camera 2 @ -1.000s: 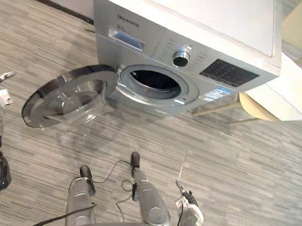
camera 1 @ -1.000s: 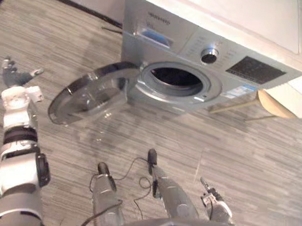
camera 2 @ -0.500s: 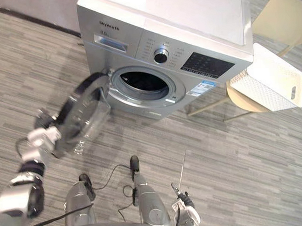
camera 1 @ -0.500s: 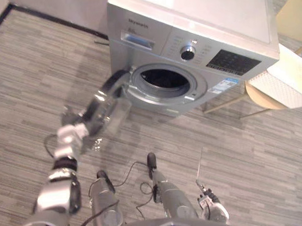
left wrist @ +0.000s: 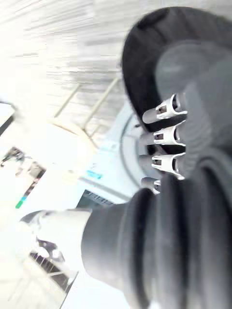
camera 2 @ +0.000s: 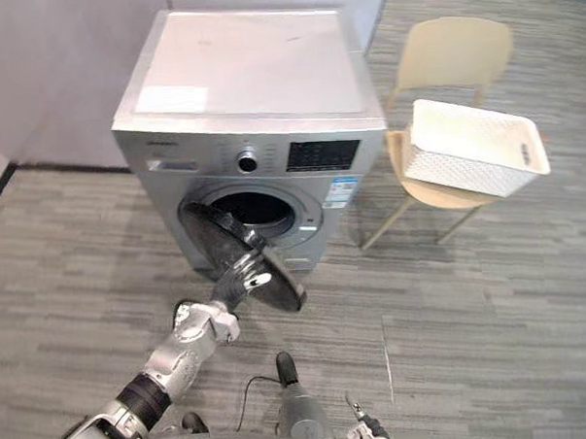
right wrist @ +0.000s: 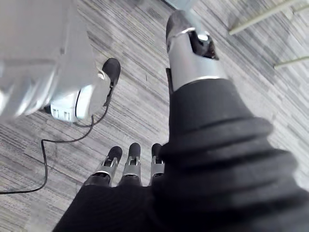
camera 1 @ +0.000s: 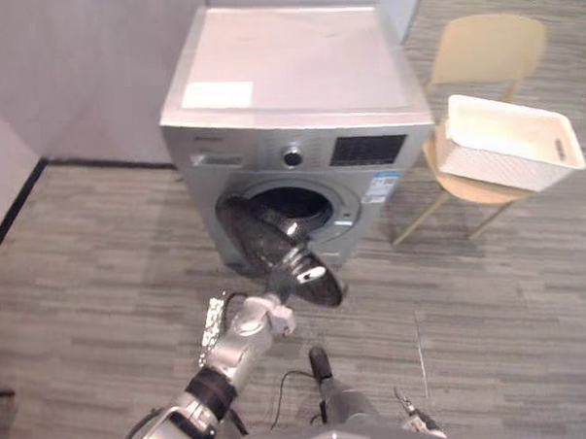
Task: Pick up the laundry basket with both hands and put the clothes into the washing machine.
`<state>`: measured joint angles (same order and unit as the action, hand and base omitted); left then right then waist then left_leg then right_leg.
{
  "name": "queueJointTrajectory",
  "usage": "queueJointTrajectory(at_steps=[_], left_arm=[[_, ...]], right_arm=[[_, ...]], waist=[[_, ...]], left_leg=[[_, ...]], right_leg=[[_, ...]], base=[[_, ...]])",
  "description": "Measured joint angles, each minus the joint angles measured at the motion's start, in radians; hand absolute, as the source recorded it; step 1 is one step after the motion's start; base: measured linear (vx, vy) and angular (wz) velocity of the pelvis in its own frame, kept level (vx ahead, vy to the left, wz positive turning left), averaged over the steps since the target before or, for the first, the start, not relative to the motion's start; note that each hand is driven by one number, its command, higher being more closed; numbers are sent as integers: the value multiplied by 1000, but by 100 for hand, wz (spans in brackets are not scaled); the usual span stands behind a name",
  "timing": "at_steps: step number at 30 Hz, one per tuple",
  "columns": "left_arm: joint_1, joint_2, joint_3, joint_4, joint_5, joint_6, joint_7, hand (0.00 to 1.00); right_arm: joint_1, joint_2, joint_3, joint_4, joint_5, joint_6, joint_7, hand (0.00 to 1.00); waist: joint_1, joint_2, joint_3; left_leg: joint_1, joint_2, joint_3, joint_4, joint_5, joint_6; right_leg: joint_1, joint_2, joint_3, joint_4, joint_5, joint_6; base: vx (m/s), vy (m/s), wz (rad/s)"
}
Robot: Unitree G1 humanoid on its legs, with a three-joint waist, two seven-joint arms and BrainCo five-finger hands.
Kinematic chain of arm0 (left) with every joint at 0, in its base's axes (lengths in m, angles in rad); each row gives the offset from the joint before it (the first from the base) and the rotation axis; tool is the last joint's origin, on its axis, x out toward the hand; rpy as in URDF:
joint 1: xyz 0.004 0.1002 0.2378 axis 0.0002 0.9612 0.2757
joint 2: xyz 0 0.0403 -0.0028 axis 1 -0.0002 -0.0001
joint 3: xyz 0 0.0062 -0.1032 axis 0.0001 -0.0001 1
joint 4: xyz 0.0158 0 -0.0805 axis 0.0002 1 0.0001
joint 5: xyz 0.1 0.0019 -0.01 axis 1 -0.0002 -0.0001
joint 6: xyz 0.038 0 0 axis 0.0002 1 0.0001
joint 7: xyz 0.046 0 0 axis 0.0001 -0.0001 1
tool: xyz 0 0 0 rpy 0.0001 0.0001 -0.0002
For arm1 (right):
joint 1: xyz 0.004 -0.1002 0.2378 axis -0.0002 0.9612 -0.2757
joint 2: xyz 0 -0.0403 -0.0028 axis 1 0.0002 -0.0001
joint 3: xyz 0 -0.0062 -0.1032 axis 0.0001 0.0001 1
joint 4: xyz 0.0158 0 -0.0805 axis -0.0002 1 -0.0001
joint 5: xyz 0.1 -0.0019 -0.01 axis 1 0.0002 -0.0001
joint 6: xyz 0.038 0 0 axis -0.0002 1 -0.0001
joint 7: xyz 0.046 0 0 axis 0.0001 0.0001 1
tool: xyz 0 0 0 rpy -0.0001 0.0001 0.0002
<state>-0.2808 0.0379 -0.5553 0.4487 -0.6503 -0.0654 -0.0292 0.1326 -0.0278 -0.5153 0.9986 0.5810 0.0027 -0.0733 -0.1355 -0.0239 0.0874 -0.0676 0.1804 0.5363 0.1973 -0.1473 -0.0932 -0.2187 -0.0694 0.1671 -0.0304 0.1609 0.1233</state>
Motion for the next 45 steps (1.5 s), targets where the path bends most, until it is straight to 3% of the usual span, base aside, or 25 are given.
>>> queueJointTrajectory(at_steps=[5, 10, 17, 22, 26, 29, 32, 34, 36, 37, 38, 39, 40, 41, 42, 43, 45], left_arm=[[-42, 5, 4, -45, -75, -63, -6, 0], [-16, 41, 14, -3, -63, -64, -4, 0], [118, 90, 162, 273, 69, -23, 4, 0], [196, 108, 343, 527, 161, 11, 26, 0], [297, 107, 625, 708, 271, 49, 37, 0], [364, 102, 839, 750, 232, 71, 45, 0], [402, 90, 935, 750, 142, 72, 80, 0], [412, 74, 987, 746, 93, 69, 92, 0], [411, 47, 1042, 719, 62, 65, 91, 0], [407, 26, 1070, 694, 52, 62, 90, 0], [407, 16, 1082, 689, 47, 63, 90, 0], [410, 3, 1102, 682, 44, 63, 90, 0], [411, -41, 1148, 661, 45, 63, 90, 0], [415, -48, 1151, 661, 45, 64, 90, 0], [430, -76, 1151, 662, 45, 65, 90, 0], [443, -101, 1161, 663, 46, 66, 91, 0], [457, -127, 1213, 661, 48, 64, 90, 0]], right_arm=[[67, -7, -36, 28, -23, 0, -1, 0], [62, -9, -89, 81, -38, 2, 0, 0], [45, -8, -85, 82, -37, 2, 4, 0], [37, -4, -52, 101, -37, 2, 4, 0], [28, -2, -52, 128, -39, 5, 5, 0], [14, -1, -111, 154, -53, 19, 6, 0], [11, 1, -137, 173, -76, 25, 3, 0], [-6, -4, -138, 196, -77, 24, -1, 0], [-34, -3, -170, 198, -78, 25, 0, 0], [-48, -7, -205, 197, -78, 24, -2, 0], [-48, -11, -207, 194, -78, 23, -2, 0], [-46, -16, -205, 191, -78, 22, -3, 0], [-53, -20, -179, 154, -78, 23, -6, 0], [-56, -23, -173, 148, -78, 23, -6, 0], [-69, -36, -176, 134, -78, 22, -8, 0], [-95, -42, -172, 110, -78, 20, -18, 0], [-142, -28, -149, 87, -79, 24, -32, 0]], waist=[[-27, 11, -17], [-33, 23, -26], [-22, 23, -29], [4, 12, -38], [23, 9, -43], [31, 2, -50], [50, -2, -49], [56, 2, -37], [55, 3, -4], [55, -12, 26], [57, 2, 43], [63, -4, 50], [102, 7, 56], [107, 8, 56], [118, 29, 60], [131, 57, 65], [152, 75, 62]], left_leg=[[37, -14, 9, -54, 14, -17], [65, -32, -35, -98, 30, -6], [87, -63, -89, -117, 34, 0], [108, -70, -110, -138, 49, 6], [149, -69, -135, -173, 62, 1], [147, -71, -188, -189, 79, 3], [134, -68, -267, -183, 92, 2], [93, -61, -322, -111, 72, 7], [4, -53, -365, 83, 38, 20], [-54, -48, -340, 226, 41, 20], [-67, -39, -322, 264, 41, 20], [-84, -28, -291, 292, 41, 20], [-146, 4, -210, 362, 37, 10], [-152, 5, -203, 359, 33, 7], [-155, -5, -204, 273, 19, 10], [-138, -17, -201, 173, 33, 69], [-145, -33, -177, 116, 32, 71]], right_leg=[[14, -7, -3, -11, 10, 24], [62, -24, -59, -27, 9, 23], [117, -50, -128, -40, -2, 10], [138, -53, -157, -39, -14, -9], [184, -48, -191, -39, -32, -30], [204, -53, -252, -29, -55, -36], [233, -59, -331, 7, -90, -33], [239, -67, -378, 62, -139, -41], [256, -84, -422, 147, -226, -47], [284, -107, -475, 197, -253, -30], [299, -117, -495, 208, -270, -32], [308, -119, -512, 219, -294, -39], [310, -119, -514, 221, -341, -75], [307, -120, -514, 219, -342, -77], [294, -115, -513, 207, -342, -76], [286, -102, -504, 176, -331, -62], [271, -95, -481, 196, -337, -58]], base=[[25, -2, -6], [56, 10, 29], [-5, 17, 25], [-36, -27, 15], [-51, -49, 18], [-27, -49, 49], [0, -34, 84], [-19, -32, 98], [-74, -35, 132], [-104, -37, 143], [-111, -3, 131], [-132, 28, 91], [-121, 50, 63], [-117, 68, 41], [-86, 137, -4], [-77, 166, -12], [-21, 124, -18]])
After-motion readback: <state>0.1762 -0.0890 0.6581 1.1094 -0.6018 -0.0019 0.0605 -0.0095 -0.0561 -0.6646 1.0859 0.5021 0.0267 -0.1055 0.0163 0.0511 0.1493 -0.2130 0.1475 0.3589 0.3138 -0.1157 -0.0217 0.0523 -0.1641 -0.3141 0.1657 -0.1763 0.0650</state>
